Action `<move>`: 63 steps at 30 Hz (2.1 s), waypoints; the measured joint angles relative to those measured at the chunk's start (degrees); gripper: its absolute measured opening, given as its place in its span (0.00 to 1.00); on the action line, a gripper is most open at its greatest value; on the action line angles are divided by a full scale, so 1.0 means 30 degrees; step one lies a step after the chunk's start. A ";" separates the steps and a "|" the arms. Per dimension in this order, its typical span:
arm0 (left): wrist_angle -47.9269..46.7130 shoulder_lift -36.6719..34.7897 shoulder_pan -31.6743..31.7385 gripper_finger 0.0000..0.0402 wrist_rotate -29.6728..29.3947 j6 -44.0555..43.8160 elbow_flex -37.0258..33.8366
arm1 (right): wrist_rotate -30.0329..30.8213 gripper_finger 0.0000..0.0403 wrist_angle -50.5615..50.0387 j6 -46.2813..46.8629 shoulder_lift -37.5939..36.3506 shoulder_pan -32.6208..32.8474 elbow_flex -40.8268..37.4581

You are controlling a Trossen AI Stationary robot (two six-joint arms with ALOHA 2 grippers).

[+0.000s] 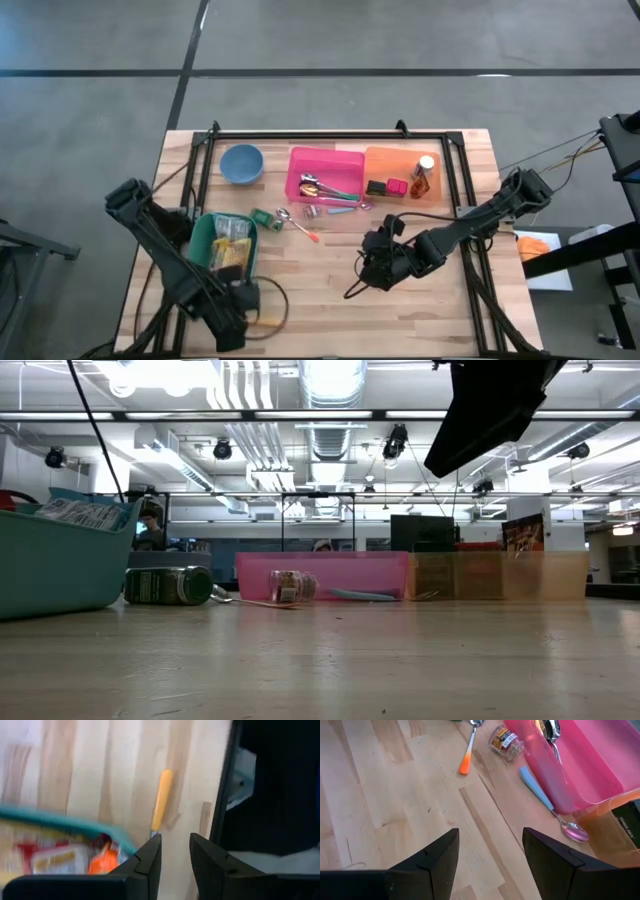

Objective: Pick & Place Food Item
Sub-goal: Put the yellow spoon into the pink bin

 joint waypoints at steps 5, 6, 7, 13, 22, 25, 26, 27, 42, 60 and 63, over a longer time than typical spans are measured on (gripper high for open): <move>-0.0018 0.1943 0.0000 0.26 0.0254 0.3977 0.1124 | -0.0001 0.54 -0.0007 -0.0019 -0.0007 0.0000 -0.0055; -0.0007 0.2238 -0.0003 0.26 0.0344 0.4501 0.1193 | -0.0003 0.54 0.0005 -0.0015 -0.0002 0.0000 -0.0071; 0.0008 0.2504 -0.0003 0.26 0.0563 0.4903 0.1239 | -0.0008 0.54 -0.0015 -0.0008 -0.0007 0.0000 -0.0089; 0.0445 0.3633 -0.0025 0.26 0.1348 0.5356 0.1234 | -0.0066 0.54 -0.0007 -0.0008 -0.0007 0.0000 -0.0131; 0.1391 0.4910 -0.0393 0.26 0.1056 0.5195 0.1212 | -0.0496 0.54 -0.0007 0.0036 -0.0007 0.0000 -0.0153; 0.1423 0.5371 -0.0393 0.26 0.1056 0.5195 0.1200 | -0.0496 0.54 -0.0015 0.0011 -0.0007 0.0000 -0.0153; 0.1421 0.5528 -0.0384 0.26 0.1069 0.5214 0.1198 | -0.0496 0.54 -0.0015 -0.0012 -0.0007 0.0000 -0.0153; 0.1423 0.5642 -0.0386 0.26 0.1068 0.5259 0.1198 | -0.0496 0.54 -0.0022 -0.0015 -0.0007 0.0000 -0.0153; 0.1496 0.7413 -0.0379 0.51 0.0907 0.6709 0.1183 | -0.0496 0.54 -0.0058 -0.0015 -0.0007 0.0000 -0.0153; 0.1703 0.8304 0.0157 0.73 0.0554 0.6842 0.1176 | -0.0496 0.54 -0.0051 -0.0023 -0.0007 0.0000 -0.0153; 0.1925 0.8304 0.0429 0.73 0.0561 0.6979 0.1176 | -0.0496 0.54 -0.0051 -0.0023 -0.0007 0.0000 -0.0153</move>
